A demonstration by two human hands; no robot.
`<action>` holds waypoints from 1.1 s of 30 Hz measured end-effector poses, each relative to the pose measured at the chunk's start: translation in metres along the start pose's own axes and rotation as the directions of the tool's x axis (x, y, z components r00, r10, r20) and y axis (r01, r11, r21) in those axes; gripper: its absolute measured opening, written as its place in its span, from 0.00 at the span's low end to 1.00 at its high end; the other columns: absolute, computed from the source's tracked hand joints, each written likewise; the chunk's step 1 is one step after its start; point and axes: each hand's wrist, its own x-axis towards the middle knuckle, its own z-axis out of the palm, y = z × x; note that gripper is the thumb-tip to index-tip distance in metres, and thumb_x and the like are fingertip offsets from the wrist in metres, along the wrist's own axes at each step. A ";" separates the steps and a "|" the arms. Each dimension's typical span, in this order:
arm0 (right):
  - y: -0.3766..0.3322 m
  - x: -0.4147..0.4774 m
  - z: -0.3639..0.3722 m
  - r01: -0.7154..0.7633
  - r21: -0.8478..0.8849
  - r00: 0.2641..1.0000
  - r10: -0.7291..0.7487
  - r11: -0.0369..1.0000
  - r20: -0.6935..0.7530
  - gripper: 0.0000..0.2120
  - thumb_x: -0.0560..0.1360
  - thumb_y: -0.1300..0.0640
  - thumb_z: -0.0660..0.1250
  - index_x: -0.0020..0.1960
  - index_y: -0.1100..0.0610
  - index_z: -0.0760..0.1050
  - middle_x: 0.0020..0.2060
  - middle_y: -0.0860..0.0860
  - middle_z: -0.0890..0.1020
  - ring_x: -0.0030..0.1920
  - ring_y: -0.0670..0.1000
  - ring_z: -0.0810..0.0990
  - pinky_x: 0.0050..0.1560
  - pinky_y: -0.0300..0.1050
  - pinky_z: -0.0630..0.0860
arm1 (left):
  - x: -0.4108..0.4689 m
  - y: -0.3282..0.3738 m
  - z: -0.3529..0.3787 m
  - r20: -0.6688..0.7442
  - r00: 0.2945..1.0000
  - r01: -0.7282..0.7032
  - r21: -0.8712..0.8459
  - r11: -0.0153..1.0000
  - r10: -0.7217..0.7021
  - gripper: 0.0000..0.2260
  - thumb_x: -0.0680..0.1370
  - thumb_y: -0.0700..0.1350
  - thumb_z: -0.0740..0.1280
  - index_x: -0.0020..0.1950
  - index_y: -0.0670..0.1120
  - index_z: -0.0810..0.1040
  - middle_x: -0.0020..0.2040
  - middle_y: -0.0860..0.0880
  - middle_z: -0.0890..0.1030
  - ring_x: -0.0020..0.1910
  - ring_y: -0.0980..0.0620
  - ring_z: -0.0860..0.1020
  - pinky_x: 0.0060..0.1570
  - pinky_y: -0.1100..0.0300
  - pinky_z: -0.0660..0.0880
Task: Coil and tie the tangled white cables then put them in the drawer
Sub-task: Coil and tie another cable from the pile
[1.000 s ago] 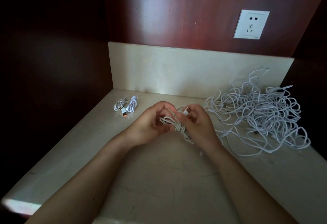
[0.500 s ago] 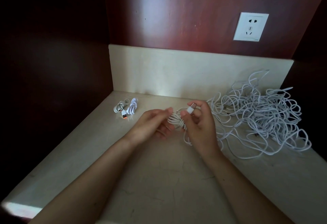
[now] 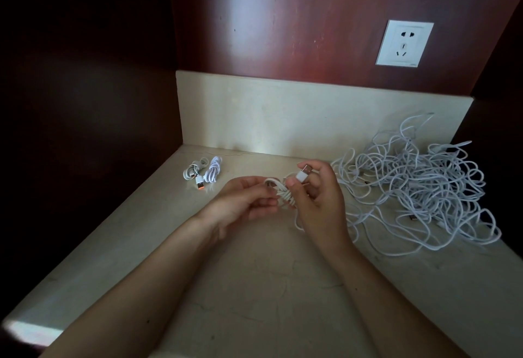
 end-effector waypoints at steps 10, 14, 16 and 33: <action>0.001 0.007 -0.003 -0.187 0.123 0.981 0.192 0.975 -0.032 0.15 0.77 0.63 0.69 0.62 0.54 0.77 0.35 0.57 0.83 0.39 0.48 0.81 0.44 0.44 0.78 | 0.003 -0.009 -0.002 0.017 0.967 -0.254 0.063 0.965 0.253 0.06 0.78 0.35 0.65 0.50 0.43 0.81 0.40 0.49 0.85 0.40 0.55 0.83 0.44 0.64 0.80; 0.001 0.009 -0.006 -0.311 0.135 0.950 0.305 0.941 0.058 0.21 0.78 0.61 0.68 0.70 0.55 0.71 0.43 0.49 0.85 0.41 0.42 0.84 0.45 0.37 0.80 | 0.006 -0.012 -0.004 0.018 0.938 -0.344 0.172 0.923 0.347 0.07 0.79 0.35 0.64 0.53 0.43 0.80 0.43 0.47 0.84 0.42 0.54 0.81 0.45 0.64 0.80; -0.001 0.008 -0.005 -0.359 0.147 0.933 0.352 0.922 0.070 0.19 0.77 0.61 0.68 0.67 0.53 0.71 0.42 0.50 0.85 0.39 0.43 0.84 0.41 0.37 0.80 | 0.006 -0.011 -0.005 0.036 0.924 -0.379 0.211 0.901 0.380 0.08 0.79 0.35 0.63 0.54 0.43 0.80 0.43 0.50 0.85 0.42 0.55 0.81 0.45 0.65 0.79; 0.002 0.003 -0.003 -0.056 -0.013 0.997 0.055 0.998 -0.049 0.14 0.75 0.66 0.71 0.47 0.46 0.79 0.40 0.45 0.85 0.42 0.48 0.84 0.44 0.46 0.82 | 0.015 -0.013 -0.008 -0.070 0.913 -0.367 0.290 0.884 0.402 0.08 0.79 0.36 0.65 0.57 0.39 0.81 0.39 0.45 0.82 0.38 0.52 0.78 0.39 0.65 0.79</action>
